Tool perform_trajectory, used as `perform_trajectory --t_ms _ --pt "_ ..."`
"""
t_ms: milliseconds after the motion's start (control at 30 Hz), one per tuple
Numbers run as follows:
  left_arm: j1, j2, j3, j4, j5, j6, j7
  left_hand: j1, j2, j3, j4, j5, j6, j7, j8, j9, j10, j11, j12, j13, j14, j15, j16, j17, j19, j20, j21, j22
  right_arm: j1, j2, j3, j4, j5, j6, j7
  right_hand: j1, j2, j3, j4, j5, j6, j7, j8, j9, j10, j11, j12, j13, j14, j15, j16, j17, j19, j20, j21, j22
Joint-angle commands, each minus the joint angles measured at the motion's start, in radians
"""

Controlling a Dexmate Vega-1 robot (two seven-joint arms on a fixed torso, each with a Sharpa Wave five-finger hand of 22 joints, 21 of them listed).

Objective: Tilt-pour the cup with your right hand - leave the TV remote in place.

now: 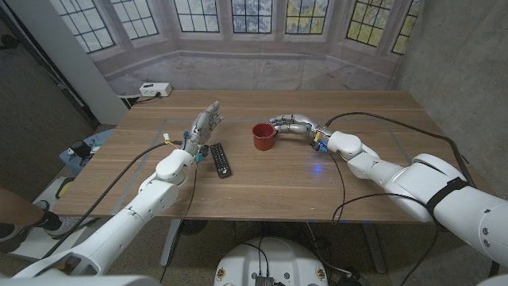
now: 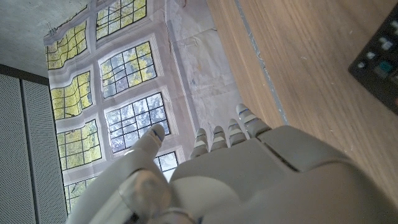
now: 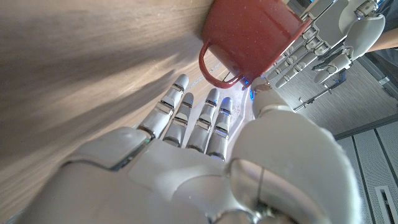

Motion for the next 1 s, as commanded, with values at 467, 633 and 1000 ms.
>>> perform_trajectory --t_ms 467,633,1000 --pt "0.016 0.012 -0.006 -0.024 -0.006 0.016 0.009 0.006 -0.004 0.001 -0.008 0.005 0.011 -0.002 0.004 0.006 0.006 0.003 0.001 0.003 0.009 0.003 0.001 0.004 0.012 -0.001 0.005 0.002 0.009 0.016 -0.029 0.012 -0.006 -0.054 -0.031 0.028 0.001 -0.004 0.005 0.006 0.025 -0.005 0.007 0.006 0.030 -0.009 0.002 0.001 0.022 -0.110 0.009 0.004 -0.002 -0.032 -0.001 0.001" --pt "0.012 0.009 -0.005 -0.015 -0.007 0.013 0.003 0.006 -0.004 0.001 -0.008 0.005 0.012 -0.002 0.004 0.006 0.005 0.003 0.001 0.003 0.010 0.003 0.001 0.004 0.012 0.000 0.005 0.002 0.010 0.020 -0.033 0.013 -0.006 -0.058 -0.037 0.033 0.001 -0.006 0.006 0.006 0.034 -0.006 0.009 0.006 0.038 -0.011 0.002 0.001 0.028 -0.113 0.011 0.005 -0.001 -0.035 0.000 0.001" --pt "0.003 0.007 -0.003 0.000 -0.011 0.011 -0.007 0.006 -0.001 0.003 -0.009 0.005 0.016 0.000 0.004 0.006 0.009 0.004 0.001 0.003 0.011 0.005 0.001 0.004 0.013 0.002 0.004 0.002 0.011 0.030 -0.038 0.014 -0.003 -0.059 -0.038 0.041 0.003 -0.008 0.008 0.006 0.043 -0.005 0.010 0.006 0.046 -0.009 0.001 0.001 0.034 -0.116 0.012 0.005 0.003 -0.038 0.001 0.001"
